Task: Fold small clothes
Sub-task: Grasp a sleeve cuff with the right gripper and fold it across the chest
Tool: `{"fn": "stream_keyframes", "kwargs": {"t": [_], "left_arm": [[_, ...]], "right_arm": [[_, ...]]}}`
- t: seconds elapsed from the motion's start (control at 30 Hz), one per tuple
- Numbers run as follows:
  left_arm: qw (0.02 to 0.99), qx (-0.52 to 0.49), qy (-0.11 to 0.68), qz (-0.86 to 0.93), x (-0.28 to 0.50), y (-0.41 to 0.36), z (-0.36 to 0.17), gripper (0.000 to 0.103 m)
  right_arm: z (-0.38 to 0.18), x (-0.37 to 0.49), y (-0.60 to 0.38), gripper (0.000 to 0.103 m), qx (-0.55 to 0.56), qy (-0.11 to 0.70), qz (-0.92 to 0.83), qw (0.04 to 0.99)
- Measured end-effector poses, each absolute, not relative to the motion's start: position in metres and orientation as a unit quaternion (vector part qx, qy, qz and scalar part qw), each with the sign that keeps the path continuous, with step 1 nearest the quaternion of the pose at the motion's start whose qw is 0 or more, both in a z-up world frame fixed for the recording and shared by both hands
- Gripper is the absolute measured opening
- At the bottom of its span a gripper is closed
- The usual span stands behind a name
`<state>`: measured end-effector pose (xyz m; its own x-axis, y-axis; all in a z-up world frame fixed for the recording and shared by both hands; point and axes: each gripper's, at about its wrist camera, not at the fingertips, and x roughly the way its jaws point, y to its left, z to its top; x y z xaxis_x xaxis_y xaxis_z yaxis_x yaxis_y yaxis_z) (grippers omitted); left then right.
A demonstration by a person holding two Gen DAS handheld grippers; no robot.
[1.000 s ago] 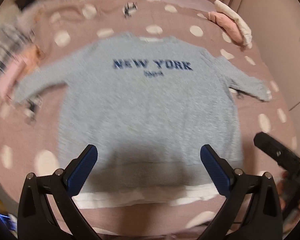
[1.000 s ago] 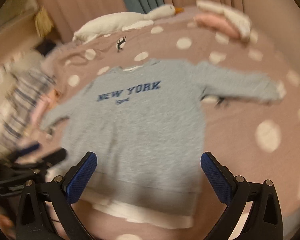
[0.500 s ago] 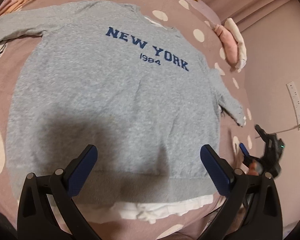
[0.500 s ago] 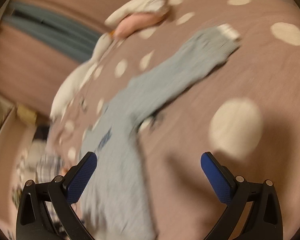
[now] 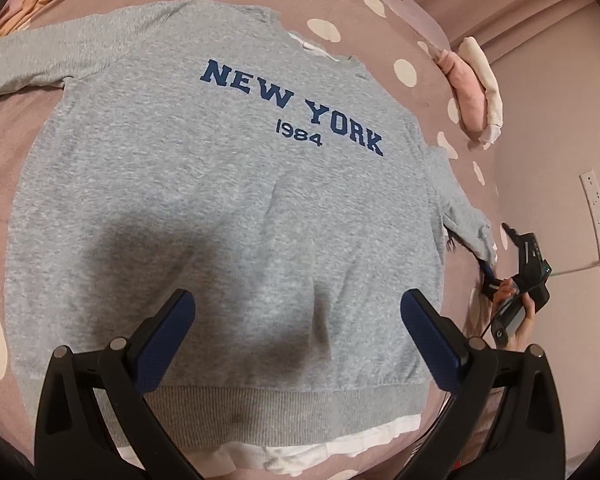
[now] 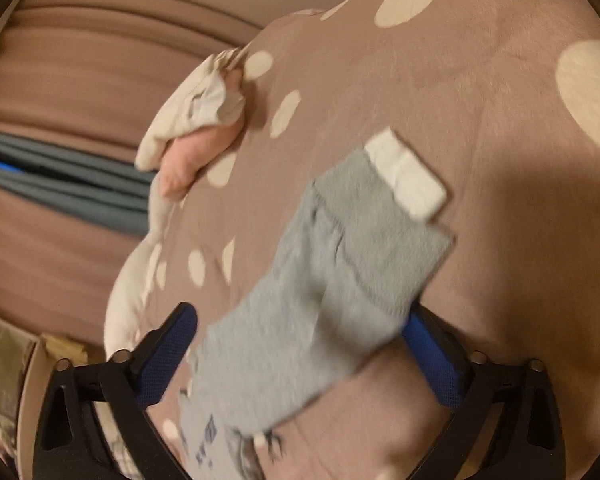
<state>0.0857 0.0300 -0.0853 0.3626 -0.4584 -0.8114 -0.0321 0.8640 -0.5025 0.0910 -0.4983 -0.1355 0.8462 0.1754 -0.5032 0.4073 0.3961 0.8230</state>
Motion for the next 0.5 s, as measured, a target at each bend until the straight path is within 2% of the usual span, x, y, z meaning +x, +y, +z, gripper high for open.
{"fn": "stream_keyframes", "kwargs": {"t": [0.07, 0.1, 0.17, 0.2, 0.3, 0.5], "left_arm": [[0.796, -0.221, 0.548, -0.133, 0.085, 0.031, -0.085, 0.103], [0.796, -0.219, 0.548, -0.132, 0.085, 0.032, -0.086, 0.103], [0.797, -0.217, 0.548, -0.129, 0.086, 0.035, -0.085, 0.103], [0.799, -0.218, 0.546, -0.128, 0.085, 0.037, -0.085, 0.103], [0.804, -0.219, 0.539, -0.121, 0.083, 0.046, -0.082, 0.103], [0.809, -0.237, 0.527, -0.108, 0.074, 0.07, -0.079, 0.103]], "right_arm": [[-0.14, 0.094, -0.506, 0.063, 0.547, 0.272, -0.088, 0.787], [-0.142, 0.096, -0.509, 0.056, 0.547, 0.274, -0.093, 0.785], [-0.145, 0.096, -0.514, 0.028, 0.544, 0.281, -0.111, 0.783], [-0.145, 0.096, -0.515, 0.021, 0.54, 0.285, -0.118, 0.783], [-0.125, 0.1, -0.506, 0.019, 0.506, 0.29, -0.114, 0.804], [-0.025, 0.125, -0.428, 0.019, 0.309, 0.302, -0.067, 0.899]]}}
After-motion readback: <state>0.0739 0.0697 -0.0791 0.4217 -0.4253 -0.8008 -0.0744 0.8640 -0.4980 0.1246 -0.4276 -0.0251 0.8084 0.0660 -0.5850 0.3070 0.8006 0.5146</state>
